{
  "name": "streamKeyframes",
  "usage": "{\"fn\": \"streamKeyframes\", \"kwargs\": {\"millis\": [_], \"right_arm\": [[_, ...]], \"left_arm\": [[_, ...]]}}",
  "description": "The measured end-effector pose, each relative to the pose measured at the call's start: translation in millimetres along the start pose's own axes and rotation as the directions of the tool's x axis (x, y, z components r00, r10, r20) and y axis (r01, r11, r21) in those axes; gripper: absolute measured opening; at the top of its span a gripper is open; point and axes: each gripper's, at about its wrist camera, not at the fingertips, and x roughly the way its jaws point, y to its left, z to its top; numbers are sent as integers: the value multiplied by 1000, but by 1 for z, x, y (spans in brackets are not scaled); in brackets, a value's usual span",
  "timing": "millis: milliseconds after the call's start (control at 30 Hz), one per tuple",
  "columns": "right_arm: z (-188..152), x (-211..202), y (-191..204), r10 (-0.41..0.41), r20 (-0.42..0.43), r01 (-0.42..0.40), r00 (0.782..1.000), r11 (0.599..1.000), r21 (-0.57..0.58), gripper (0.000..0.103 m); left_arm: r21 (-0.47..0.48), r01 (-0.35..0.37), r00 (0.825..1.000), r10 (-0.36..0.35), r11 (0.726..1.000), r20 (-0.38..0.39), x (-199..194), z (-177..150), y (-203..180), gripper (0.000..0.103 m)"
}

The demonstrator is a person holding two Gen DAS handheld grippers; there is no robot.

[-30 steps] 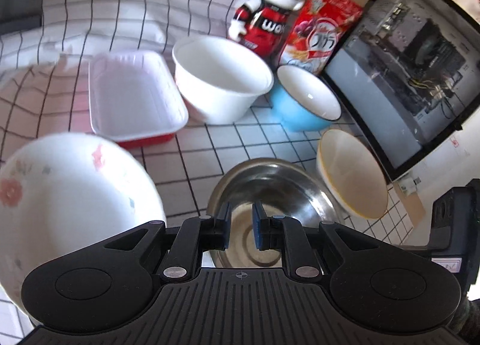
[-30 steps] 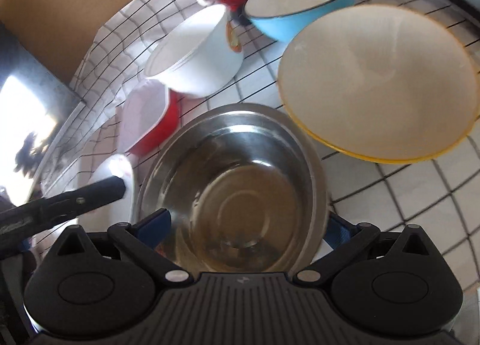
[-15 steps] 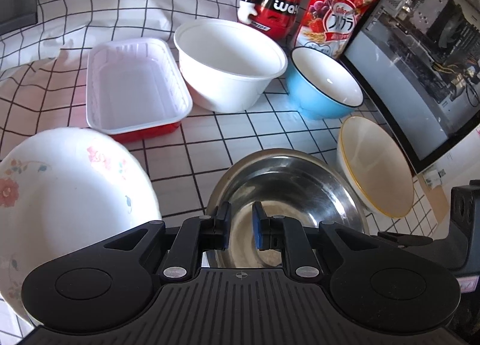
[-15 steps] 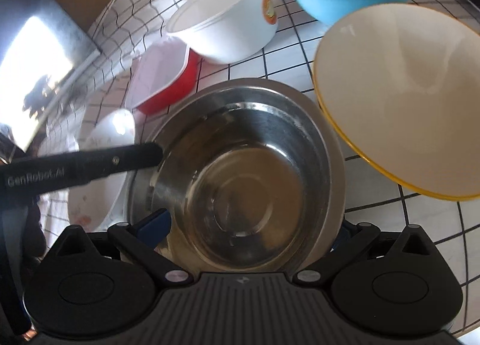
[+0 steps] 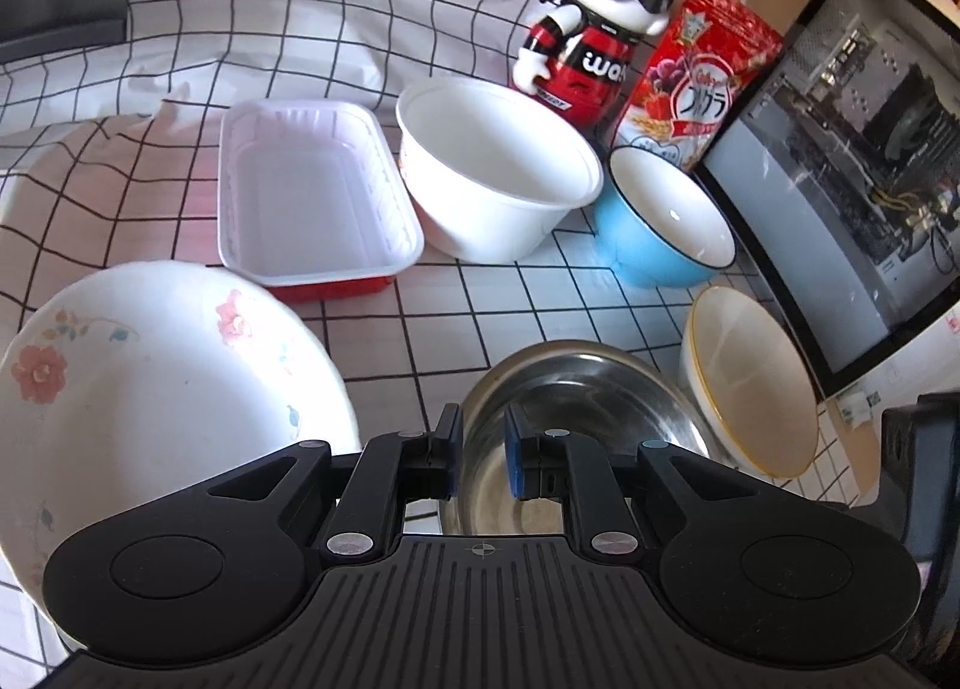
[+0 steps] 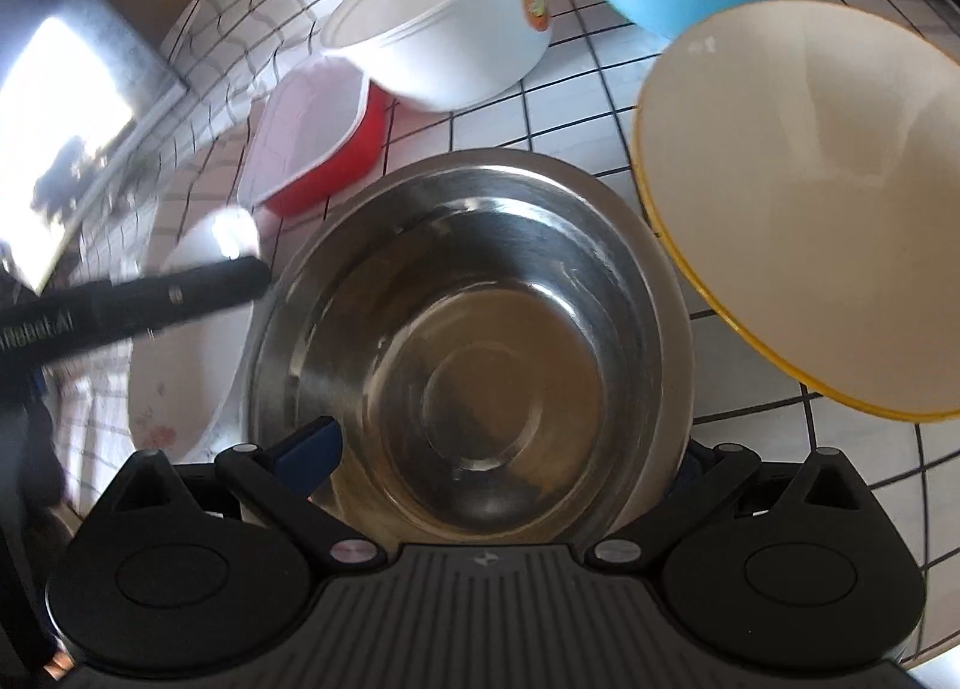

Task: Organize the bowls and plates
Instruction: 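Move the left gripper to the stainless steel bowl rim and grasp it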

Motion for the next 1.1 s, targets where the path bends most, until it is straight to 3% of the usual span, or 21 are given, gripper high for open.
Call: {"fn": "streamKeyframes", "kwargs": {"millis": [100, 267, 500, 700, 800, 867, 1033, 1100], "right_arm": [[-3, 3, 10, -37, -9, 36, 999, 996, -76, 103], [-4, -4, -2, 8, 11, -8, 1000, 1000, -8, 103], [-20, -30, -1, -94, 114, 95, 989, 995, -1, 100], [-27, -38, 5, -186, 172, 194, 967, 980, -35, 82], [-28, -34, -1, -189, 151, 193, 970, 981, -14, 74], [-28, -31, -5, -201, 137, 203, 970, 979, 1, 63], [-22, -19, -9, -220, 116, 220, 969, 975, 15, 54], [-20, -15, -7, -210, 111, 210, 971, 978, 5, 46]], "left_arm": [[-8, 10, 1000, -10, 1000, 2, -1, 0, 2, 16], [23, 15, 1000, -15, 1000, 8, -6, 0, 0, 16], [60, 18, 1000, -18, 998, 10, -6, 5, -2, 16], [63, 16, 999, -14, 998, -34, 8, 8, -3, 17], [84, -9, 999, 11, 996, -31, 15, 8, -5, 18], [91, -32, 999, 35, 995, -40, 20, 8, -5, 19], [80, -58, 993, 66, 995, -103, 38, 5, 1, 25], [85, -58, 989, 69, 995, -129, 45, 1, 1, 25]]}}
